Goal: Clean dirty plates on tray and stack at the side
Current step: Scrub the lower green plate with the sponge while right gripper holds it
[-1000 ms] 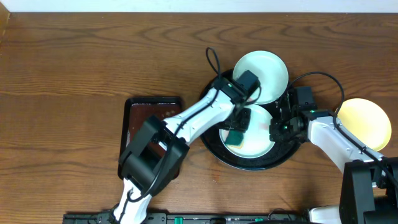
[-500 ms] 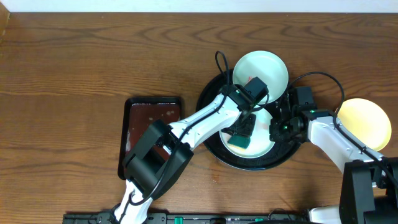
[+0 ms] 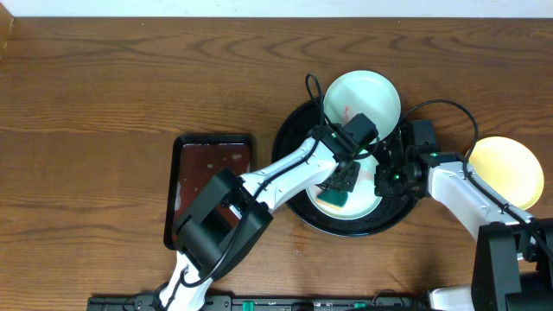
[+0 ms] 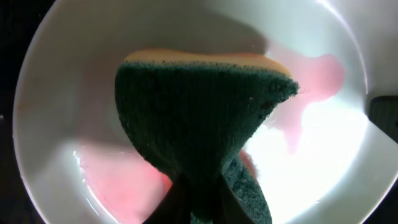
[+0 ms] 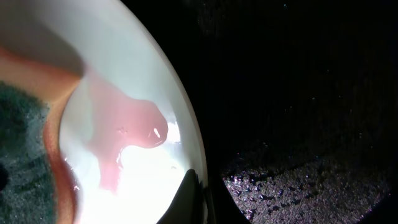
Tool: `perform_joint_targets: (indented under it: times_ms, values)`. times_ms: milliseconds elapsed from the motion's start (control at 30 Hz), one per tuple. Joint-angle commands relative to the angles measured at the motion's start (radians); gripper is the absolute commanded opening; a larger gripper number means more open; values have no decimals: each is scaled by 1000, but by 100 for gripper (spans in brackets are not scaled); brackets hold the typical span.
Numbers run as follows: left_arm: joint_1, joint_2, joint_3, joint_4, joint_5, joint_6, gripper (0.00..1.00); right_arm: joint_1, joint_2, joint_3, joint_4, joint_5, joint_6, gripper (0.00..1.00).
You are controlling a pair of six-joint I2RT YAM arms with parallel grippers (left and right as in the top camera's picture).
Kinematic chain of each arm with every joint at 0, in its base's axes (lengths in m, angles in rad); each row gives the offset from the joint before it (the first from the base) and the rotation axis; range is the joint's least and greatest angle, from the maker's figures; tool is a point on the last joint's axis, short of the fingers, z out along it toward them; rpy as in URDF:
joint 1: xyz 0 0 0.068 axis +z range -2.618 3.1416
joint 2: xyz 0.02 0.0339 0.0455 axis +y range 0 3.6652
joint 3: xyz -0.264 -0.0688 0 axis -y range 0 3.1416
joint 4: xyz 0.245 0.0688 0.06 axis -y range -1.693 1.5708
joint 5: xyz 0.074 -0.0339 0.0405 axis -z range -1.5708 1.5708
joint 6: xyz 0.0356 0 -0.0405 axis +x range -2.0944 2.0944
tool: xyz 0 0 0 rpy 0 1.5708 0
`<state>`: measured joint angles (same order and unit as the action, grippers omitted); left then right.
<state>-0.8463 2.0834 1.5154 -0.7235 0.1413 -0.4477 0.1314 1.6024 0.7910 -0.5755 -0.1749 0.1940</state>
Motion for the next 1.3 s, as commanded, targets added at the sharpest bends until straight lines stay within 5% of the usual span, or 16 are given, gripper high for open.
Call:
perform_joint_targets:
  times_ms: [0,300,467,733,900,1133,1267]
  values:
    - [-6,61,-40,-10,-22,-3,8,2,19,-21,-19,66,-16,1]
    - [6,52,-8,-15,-11,-6,8,2,19,-21,-19,66,-16,1]
    - [14,45,11,68,212,-43,7,2,19,-21,-19,66,-15,1]
    - [-2,46,11,113,318,-118,8,2,19,-21,-19,66,-15,1]
    - [4,49,-5,99,193,-125,7,2,19,-21,-19,66,-15,1]
    - [33,54,-12,-88,-238,-106,8,2,19,-21,-23,66,-15,1]
    - [69,54,-12,-150,-308,-112,7,2,19,-21,-23,66,-15,1]
